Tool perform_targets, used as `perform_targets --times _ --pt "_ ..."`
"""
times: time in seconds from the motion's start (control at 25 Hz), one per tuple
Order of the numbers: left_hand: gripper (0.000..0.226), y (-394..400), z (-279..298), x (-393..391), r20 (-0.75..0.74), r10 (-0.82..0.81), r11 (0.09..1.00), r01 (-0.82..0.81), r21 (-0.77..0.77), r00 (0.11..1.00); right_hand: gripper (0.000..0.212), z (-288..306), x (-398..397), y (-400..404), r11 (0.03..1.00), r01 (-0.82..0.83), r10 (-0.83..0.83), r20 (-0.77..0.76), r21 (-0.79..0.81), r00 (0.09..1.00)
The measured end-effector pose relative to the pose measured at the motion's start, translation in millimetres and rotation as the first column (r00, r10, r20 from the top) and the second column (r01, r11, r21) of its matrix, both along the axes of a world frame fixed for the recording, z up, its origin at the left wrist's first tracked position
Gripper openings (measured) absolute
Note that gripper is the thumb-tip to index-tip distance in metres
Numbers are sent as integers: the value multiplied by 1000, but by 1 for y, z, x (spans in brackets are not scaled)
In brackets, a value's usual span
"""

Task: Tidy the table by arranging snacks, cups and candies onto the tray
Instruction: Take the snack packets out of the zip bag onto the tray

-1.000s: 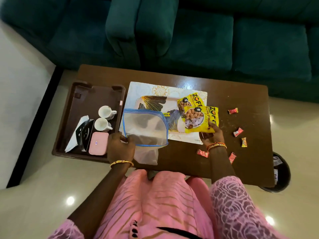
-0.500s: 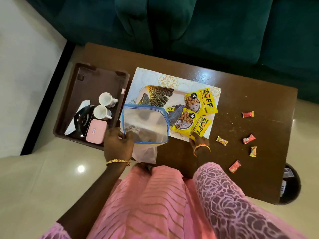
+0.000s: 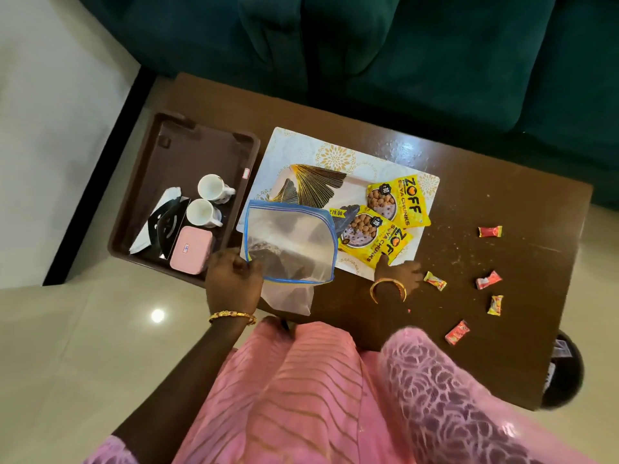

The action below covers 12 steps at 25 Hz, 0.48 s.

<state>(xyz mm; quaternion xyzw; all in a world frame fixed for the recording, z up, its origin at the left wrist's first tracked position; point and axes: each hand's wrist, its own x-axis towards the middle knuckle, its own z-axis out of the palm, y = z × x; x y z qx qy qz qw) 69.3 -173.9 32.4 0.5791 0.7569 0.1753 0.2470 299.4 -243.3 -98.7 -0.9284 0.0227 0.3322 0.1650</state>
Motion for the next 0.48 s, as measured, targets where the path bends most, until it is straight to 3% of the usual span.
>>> perform_targets --times 0.04,0.08,0.16,0.2,0.24,0.36,0.48 --pt "19 2 1 0 17 32 999 -31 -17 999 71 4 -6 -3 985 -108 105 30 136 994" --pt "19 3 2 0 36 67 997 -65 -41 997 75 7 -14 -10 930 -212 236 -47 299 971" --pt "21 7 5 -1 84 131 988 -123 -90 988 102 17 -36 -27 800 -369 548 -323 474 772" --pt "22 9 7 -1 111 157 983 -145 -114 981 117 22 -47 -33 755 -437 640 -403 489 654" --pt "23 11 9 -2 134 172 978 -154 -138 976 126 26 -58 -37 726 -483 681 -415 489 603" --pt "22 17 19 -3 212 202 966 -159 -204 956 128 38 -87 -24 691 -489 680 -248 532 690" --pt "27 23 34 -7 330 250 951 -167 -259 910 86 45 -97 0 685 -392 578 -132 614 805"
